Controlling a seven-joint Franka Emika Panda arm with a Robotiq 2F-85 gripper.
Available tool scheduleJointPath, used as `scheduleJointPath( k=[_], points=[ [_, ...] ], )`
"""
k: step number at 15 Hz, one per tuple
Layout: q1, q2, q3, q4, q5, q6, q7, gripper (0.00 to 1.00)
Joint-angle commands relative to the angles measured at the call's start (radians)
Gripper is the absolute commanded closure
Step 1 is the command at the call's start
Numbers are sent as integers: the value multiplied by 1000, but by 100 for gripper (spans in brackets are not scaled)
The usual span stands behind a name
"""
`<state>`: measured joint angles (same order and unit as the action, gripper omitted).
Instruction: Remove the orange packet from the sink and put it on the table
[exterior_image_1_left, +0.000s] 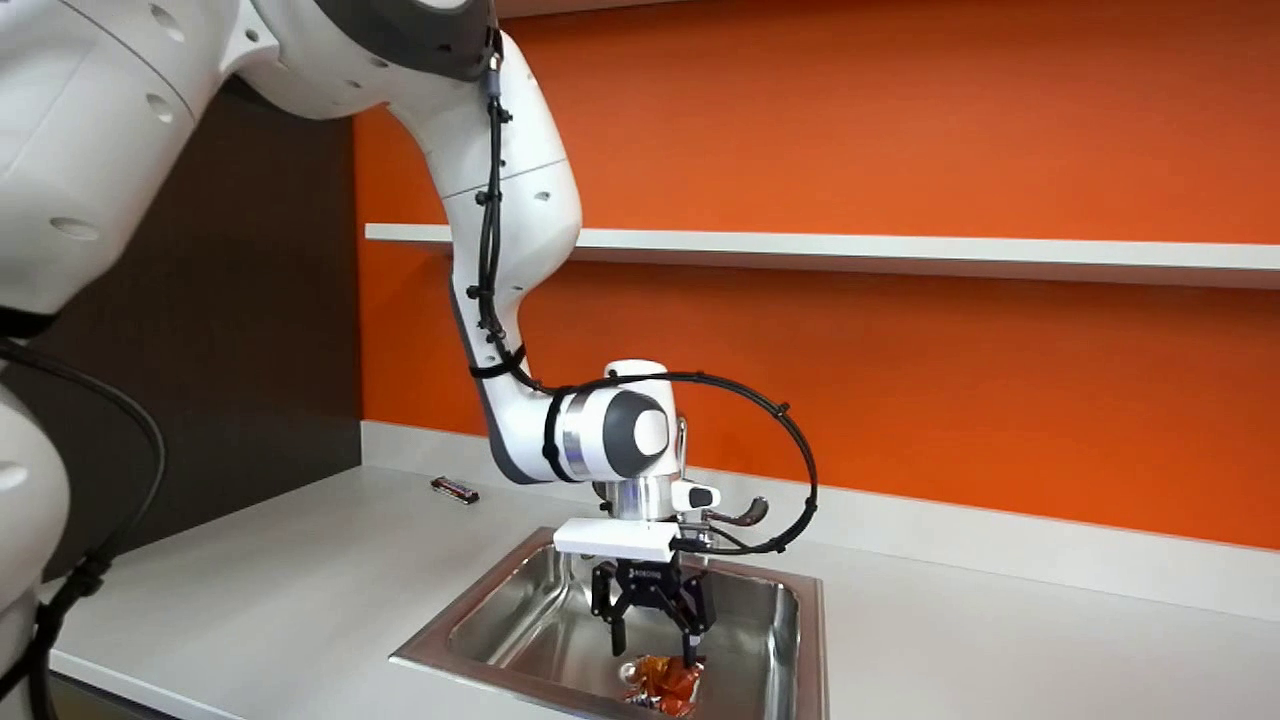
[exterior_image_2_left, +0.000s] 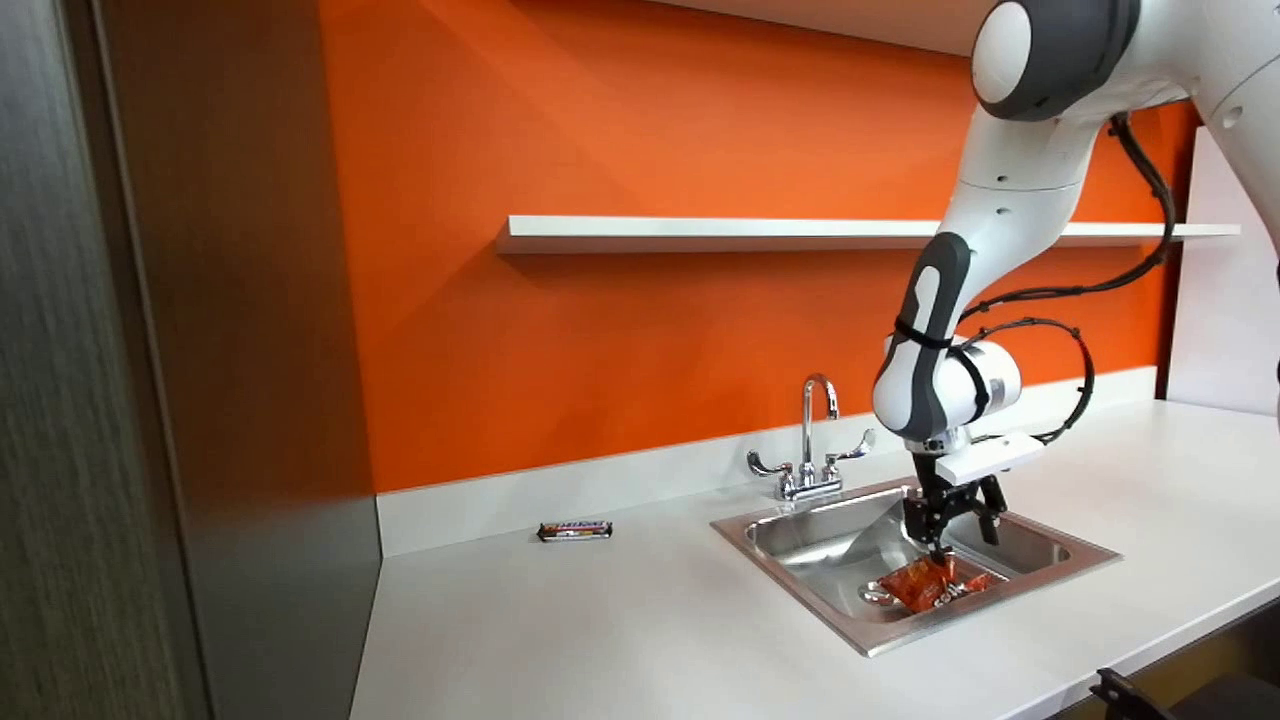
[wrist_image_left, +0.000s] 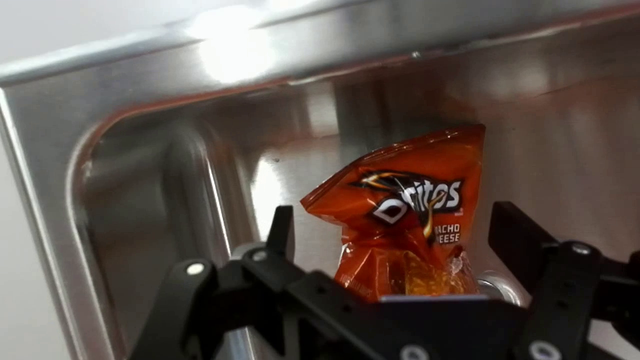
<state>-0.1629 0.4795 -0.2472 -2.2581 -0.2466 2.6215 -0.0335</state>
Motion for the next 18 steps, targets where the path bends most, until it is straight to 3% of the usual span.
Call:
scheduleJointPath(
  k=[1, 10, 18],
  points=[
    [23, 78, -9, 85, -31, -24, 2, 0],
    [67, 193, -4, 173, -30, -36, 3, 0],
    [93, 220, -15, 169, -33, -37, 10, 0]
  ],
)
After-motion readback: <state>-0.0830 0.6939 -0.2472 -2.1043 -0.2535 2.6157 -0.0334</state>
